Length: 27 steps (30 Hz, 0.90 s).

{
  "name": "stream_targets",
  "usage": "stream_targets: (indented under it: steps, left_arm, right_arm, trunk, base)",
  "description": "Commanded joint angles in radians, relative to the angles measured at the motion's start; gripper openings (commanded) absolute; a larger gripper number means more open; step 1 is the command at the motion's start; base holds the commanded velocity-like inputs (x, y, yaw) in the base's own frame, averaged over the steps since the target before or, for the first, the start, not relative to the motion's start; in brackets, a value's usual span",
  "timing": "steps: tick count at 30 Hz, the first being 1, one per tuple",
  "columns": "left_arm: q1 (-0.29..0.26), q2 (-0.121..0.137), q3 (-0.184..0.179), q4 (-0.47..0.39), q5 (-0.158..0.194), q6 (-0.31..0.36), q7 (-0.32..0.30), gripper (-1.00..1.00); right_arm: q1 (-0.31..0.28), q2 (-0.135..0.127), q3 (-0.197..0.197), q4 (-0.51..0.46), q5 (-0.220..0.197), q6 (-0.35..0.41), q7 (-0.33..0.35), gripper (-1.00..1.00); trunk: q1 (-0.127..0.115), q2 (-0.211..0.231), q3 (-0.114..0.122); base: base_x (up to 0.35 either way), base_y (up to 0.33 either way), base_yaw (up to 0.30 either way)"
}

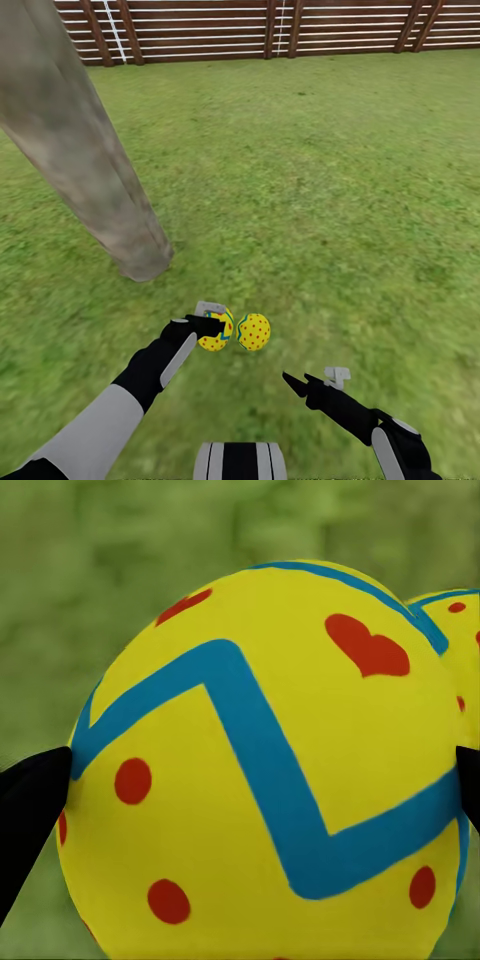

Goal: Take the three Easter eggs out of the wicker basket on the lawn in the garden, then place them on the lawn next to a single tree (choose any tree) so that all three eggs are next to the same tree and none are left in the basket.

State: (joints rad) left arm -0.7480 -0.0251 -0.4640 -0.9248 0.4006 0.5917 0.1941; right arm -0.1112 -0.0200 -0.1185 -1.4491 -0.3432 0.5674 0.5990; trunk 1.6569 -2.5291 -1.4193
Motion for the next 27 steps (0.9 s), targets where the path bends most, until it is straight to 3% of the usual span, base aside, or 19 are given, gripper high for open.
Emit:
stream_targets:
  steps: [1,8,14,27]
  left_arm:
    - [-0.001,0.0,-0.002,-0.001,0.01,0.003,0.009,-1.0]
    - [-0.001,0.002,-0.001,-0.002,0.01,0.001,0.01,-1.0]
    - [-0.001,0.002,-0.001,-0.003,0.01,0.0,0.01,-1.0]
    - [-0.001,0.008,0.002,-0.006,0.01,0.0,0.01,-1.0]
  right_arm:
    - [0.0,0.0,-0.001,0.0,-0.007,0.008,0.001,1.0]
    - [0.0,0.0,-0.001,0.0,-0.007,0.008,0.001,1.0]
    - [0.0,0.0,-0.001,0.0,-0.006,0.008,0.001,1.0]
    - [0.0,0.0,-0.001,0.0,-0.006,0.008,0.0,1.0]
  trunk:
    - [0.0,-0.001,-0.005]
    - [0.003,-0.002,-0.032]
    - [0.003,-0.002,-0.032]
    - [0.009,-0.005,-0.082]
  base:
    - [0.0,0.0,0.0]
    - [0.0,0.0,0.0]
    - [0.0,0.0,0.0]
    - [0.0,0.0,0.0]
